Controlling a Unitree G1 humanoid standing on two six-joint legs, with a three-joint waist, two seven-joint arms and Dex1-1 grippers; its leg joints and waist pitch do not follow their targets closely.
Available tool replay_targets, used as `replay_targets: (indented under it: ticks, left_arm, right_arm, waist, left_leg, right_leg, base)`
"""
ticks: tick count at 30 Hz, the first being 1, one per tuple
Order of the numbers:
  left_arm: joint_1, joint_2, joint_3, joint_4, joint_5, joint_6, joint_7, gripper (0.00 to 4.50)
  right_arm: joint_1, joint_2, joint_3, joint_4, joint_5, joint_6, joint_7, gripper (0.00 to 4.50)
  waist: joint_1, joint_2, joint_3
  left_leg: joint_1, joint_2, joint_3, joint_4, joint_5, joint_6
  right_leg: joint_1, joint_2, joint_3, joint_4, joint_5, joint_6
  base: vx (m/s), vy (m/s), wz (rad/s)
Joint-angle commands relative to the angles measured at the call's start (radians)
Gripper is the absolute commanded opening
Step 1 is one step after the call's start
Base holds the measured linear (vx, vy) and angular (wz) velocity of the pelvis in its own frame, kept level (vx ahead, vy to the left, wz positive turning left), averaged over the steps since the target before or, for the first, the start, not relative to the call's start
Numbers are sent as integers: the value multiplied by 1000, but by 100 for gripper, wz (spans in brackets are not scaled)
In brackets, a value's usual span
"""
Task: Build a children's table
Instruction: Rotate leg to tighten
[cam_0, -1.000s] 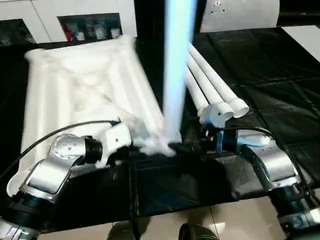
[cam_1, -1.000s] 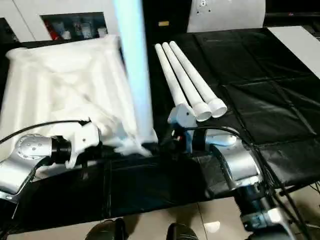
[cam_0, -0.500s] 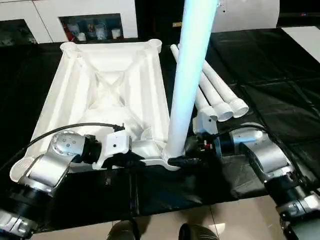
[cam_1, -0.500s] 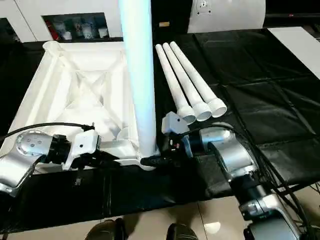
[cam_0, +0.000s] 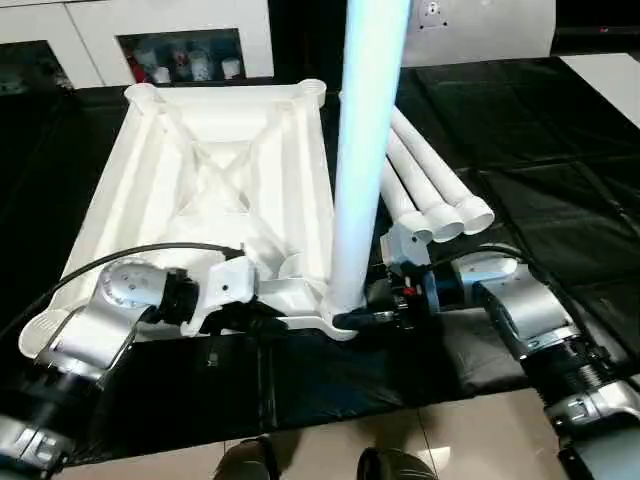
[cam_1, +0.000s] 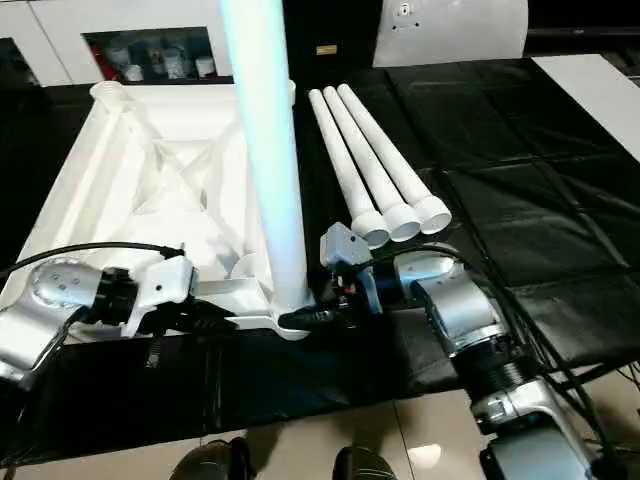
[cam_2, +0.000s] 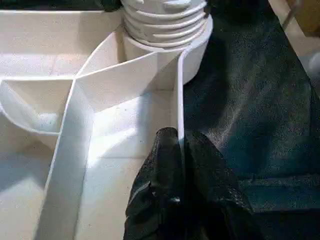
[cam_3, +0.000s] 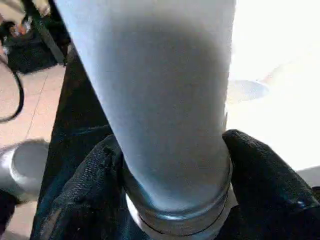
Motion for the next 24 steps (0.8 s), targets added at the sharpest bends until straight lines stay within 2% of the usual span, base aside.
replay_targets:
  ticks: [1,3,4,5,6,8,9,10,12,14,15,16,17,18,19,22,24]
  left_arm:
    - [19,-17,-3,-23,-2,47,42,0]
    - [48,-46,34,-83,-12,140,138,0]
    - [80,-92,68,-164,-26,254,239,0]
    - [84,-99,72,-176,-28,270,253,0]
    - [98,-132,86,-216,-25,331,314,0]
    - [101,-152,92,-232,-19,356,347,0]
    - [104,-190,99,-256,-5,399,403,0]
    - [105,-232,103,-279,7,440,458,0]
    - [98,-304,105,-316,35,515,549,0]
    - [76,-379,104,-329,66,568,639,0]
    - [74,-385,104,-330,68,573,647,0]
    - [57,-421,101,-328,83,594,698,0]
    - [54,-425,100,-326,86,596,705,0]
    - [27,-448,86,-306,111,603,748,0]
    - [17,-454,78,-300,123,607,761,0]
    - [4,-454,74,-293,140,620,768,0]
    - [3,-432,74,-283,158,614,755,0]
  right_arm:
    - [16,25,-11,-25,29,36,-50,272]
    - [47,72,-26,-55,32,67,-138,270]
    - [71,143,-40,-67,12,99,-277,269]
    - [74,153,-41,-68,9,102,-296,269]
    - [84,193,-46,-70,-3,117,-364,268]
    - [87,213,-46,-71,-9,128,-393,267]
    - [87,250,-51,-66,-18,152,-445,267]
    - [83,292,-60,-57,-24,172,-505,267]
    - [72,357,-69,-41,-37,201,-596,267]
    - [52,411,-77,-9,-59,215,-683,267]
    - [50,415,-78,-6,-61,217,-690,266]
    - [39,442,-85,10,-70,225,-732,266]
    - [37,445,-86,12,-72,223,-739,266]
    - [25,463,-92,37,-82,199,-776,266]
    - [22,469,-96,45,-84,187,-785,322]
    - [33,467,-101,30,-108,179,-808,343]
    - [45,459,-108,12,-118,170,-817,357]
  waist:
    - [0,3,-62]
    - [-4,0,-58]
    - [-10,0,-56]
    - [-15,0,-55]
    - [-27,-3,-53]
    - [-37,-3,-52]
    - [-40,-6,-51]
    - [-41,-3,-49]
    - [-41,-5,-48]
    - [-45,-4,-50]
    - [-45,-4,-50]
    - [-45,-3,-53]
    - [-45,-3,-53]
    - [-42,-6,-57]
    - [-41,-5,-58]
    - [-36,-2,-60]
    - [-33,-3,-60]
  left_leg:
    - [20,69,-24,-59,-107,100]
    - [21,67,-23,-63,-140,78]
    - [19,70,-26,-67,-153,60]
    - [18,71,-26,-70,-156,53]
    - [14,65,-29,-71,-166,39]
    - [18,60,-27,-68,-180,34]
    - [19,60,-26,-67,-182,38]
    - [20,60,-26,-68,-179,42]
    - [20,59,-25,-69,-174,42]
    - [19,61,-26,-70,-156,37]
    - [18,60,-27,-70,-154,37]
    - [19,59,-26,-68,-133,46]
    - [19,59,-26,-68,-133,46]
    - [17,56,-24,-66,-104,64]
    - [17,56,-25,-65,-95,68]
    - [15,56,-24,-62,-58,93]
    - [14,56,-25,-62,-47,108]
  right_leg:
    - [48,-94,61,-64,-26,-276]
    - [47,-94,63,-71,-94,-262]
    - [47,-96,64,-70,-118,-260]
    - [47,-96,65,-71,-127,-260]
    - [48,-97,63,-75,-173,-250]
    - [45,-95,67,-85,-227,-228]
    - [42,-94,69,-89,-232,-225]
    - [39,-92,69,-90,-236,-221]
    - [36,-91,69,-94,-252,-206]
    - [38,-90,69,-90,-226,-206]
    - [38,-89,68,-91,-223,-204]
    - [40,-89,68,-88,-173,-209]
    - [40,-89,68,-88,-173,-209]
    - [42,-89,67,-85,-123,-209]
    - [43,-88,66,-84,-105,-211]
    - [46,-88,64,-76,-12,-216]
    - [49,-88,63,-75,19,-217]
  base:
    - [0,0,0]
    - [0,0,0]
    - [0,0,0]
    - [0,0,0]
    - [0,0,0]
    - [0,0,0]
    - [0,0,0]
    - [0,0,0]
    - [0,0,0]
    - [0,0,0]
    - [0,0,0]
    - [0,0,0]
    - [0,0,0]
    - [0,0,0]
    - [0,0,0]
    - [0,0,0]
    - [0,0,0]
